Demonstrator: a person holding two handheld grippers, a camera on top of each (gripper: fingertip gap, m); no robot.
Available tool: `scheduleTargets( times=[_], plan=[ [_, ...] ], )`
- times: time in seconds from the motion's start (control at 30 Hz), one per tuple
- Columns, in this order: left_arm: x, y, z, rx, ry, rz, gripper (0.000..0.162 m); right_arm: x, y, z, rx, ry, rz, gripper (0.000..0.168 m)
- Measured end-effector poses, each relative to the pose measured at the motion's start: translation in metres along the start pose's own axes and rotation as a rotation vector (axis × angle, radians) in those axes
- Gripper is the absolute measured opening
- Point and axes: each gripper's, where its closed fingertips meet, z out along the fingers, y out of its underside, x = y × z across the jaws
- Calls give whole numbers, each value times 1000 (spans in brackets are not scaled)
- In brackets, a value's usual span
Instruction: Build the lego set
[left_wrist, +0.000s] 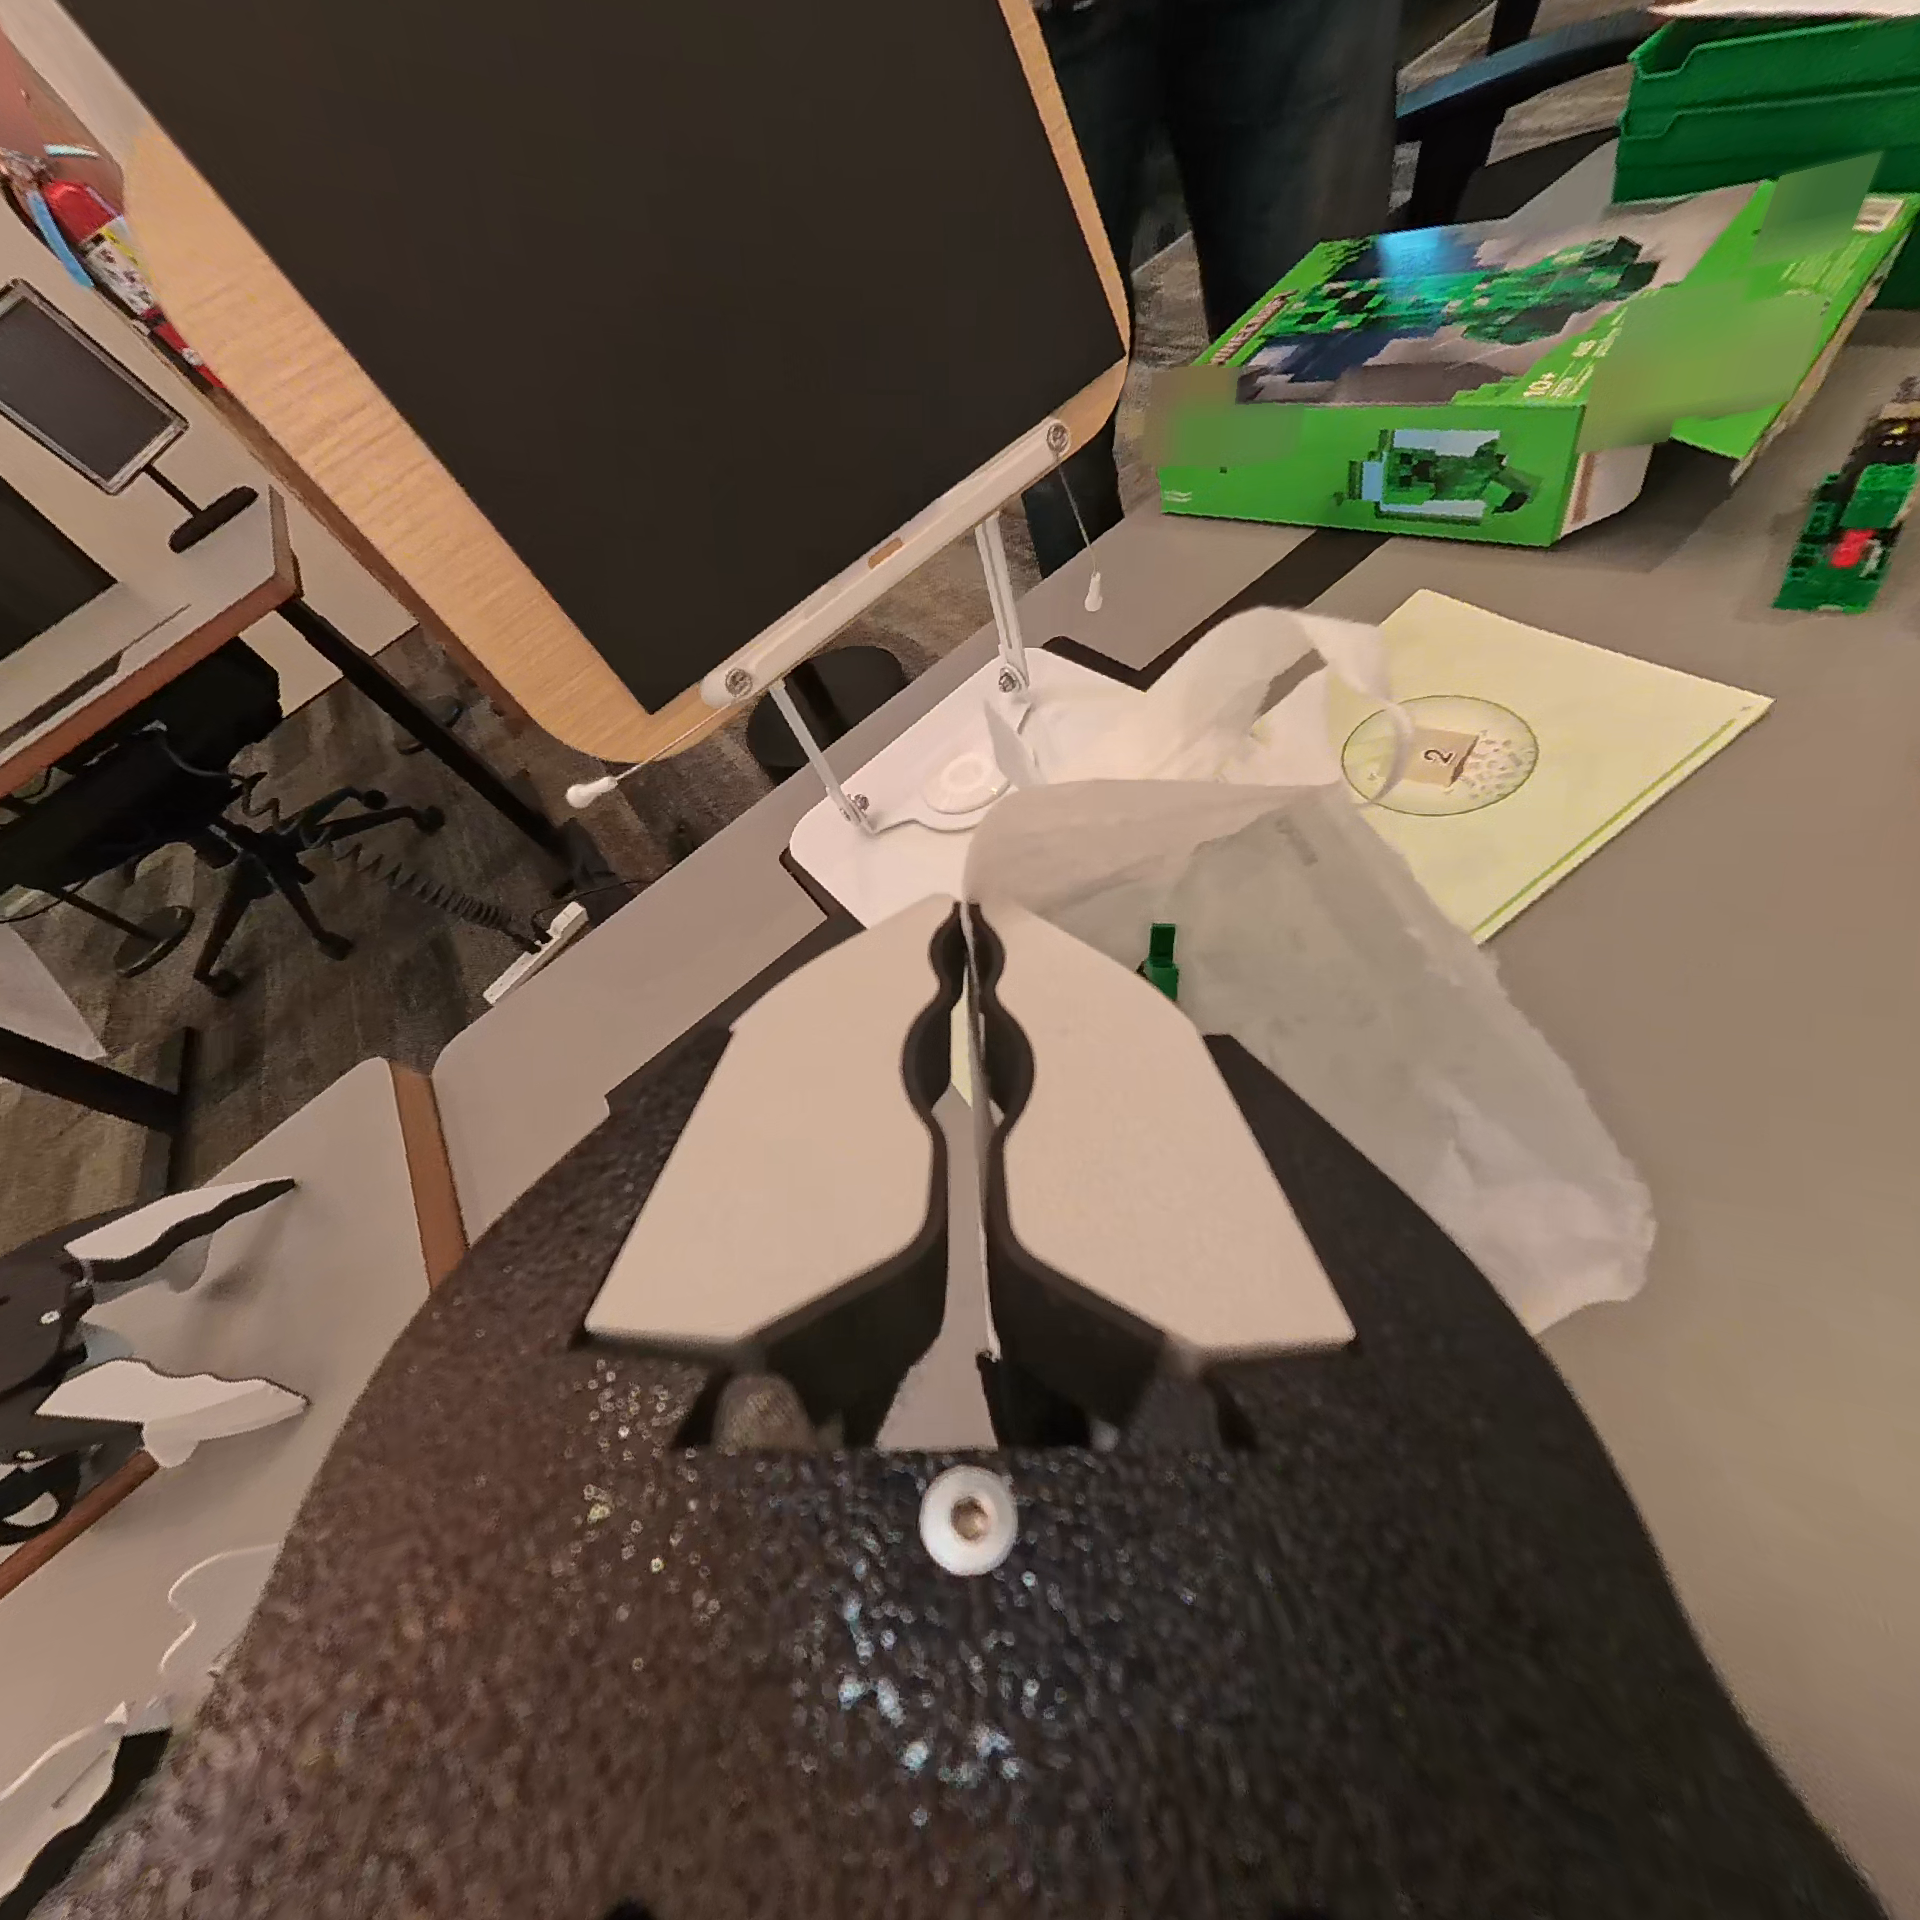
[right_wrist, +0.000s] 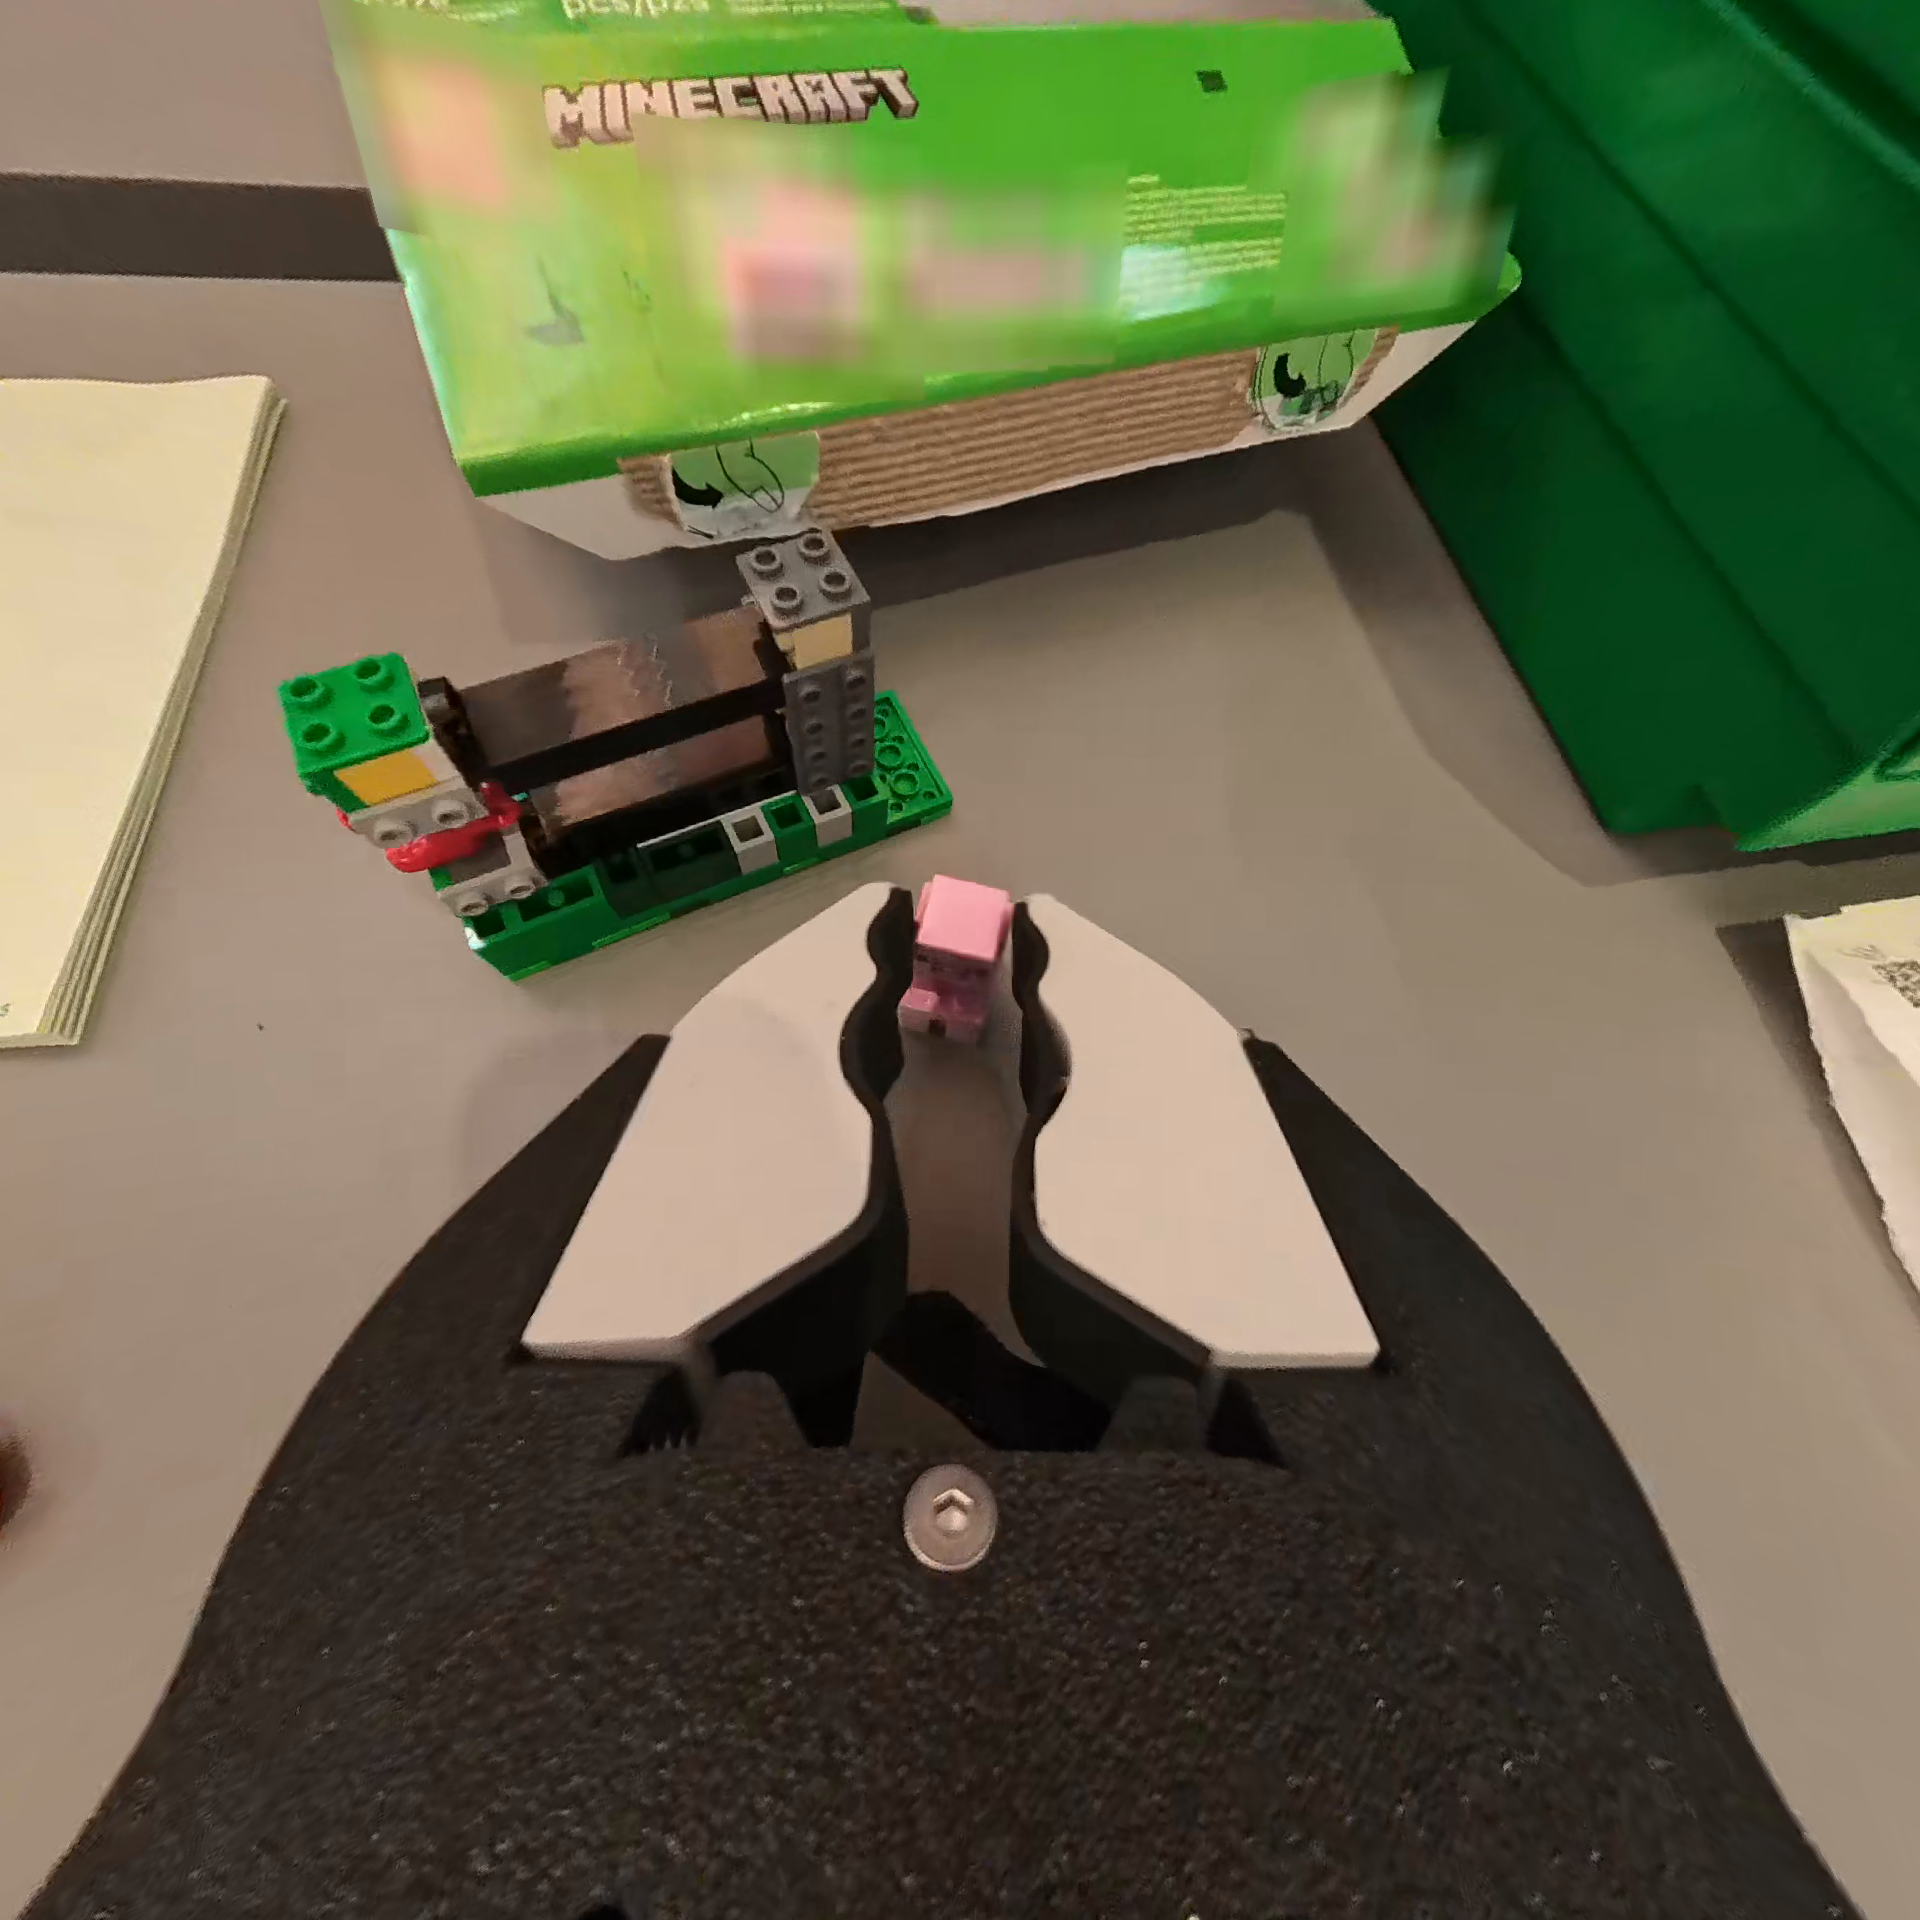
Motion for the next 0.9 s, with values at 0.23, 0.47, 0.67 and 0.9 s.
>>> scheduleTargets(
  times=[0.23, 0.47, 0.67, 0.9],
  plan=[
    [-4, 0, -3, 2, -17, -5, 0, 48, 5, -18, -8, 110, -14, 17],
    [-7, 2, -3, 2, -16, -14, 0, 73, 32, -16, -86, 46, 133, 28],
    [-5, 1, -2, 1, -15, -4, 0, 87, -7, -77, 235, 149, 243, 49],
    [-8, 2, 1, 5, -12, -19, 0, -85, -44, -107, 571, -370, 221, 44]
  ],
)
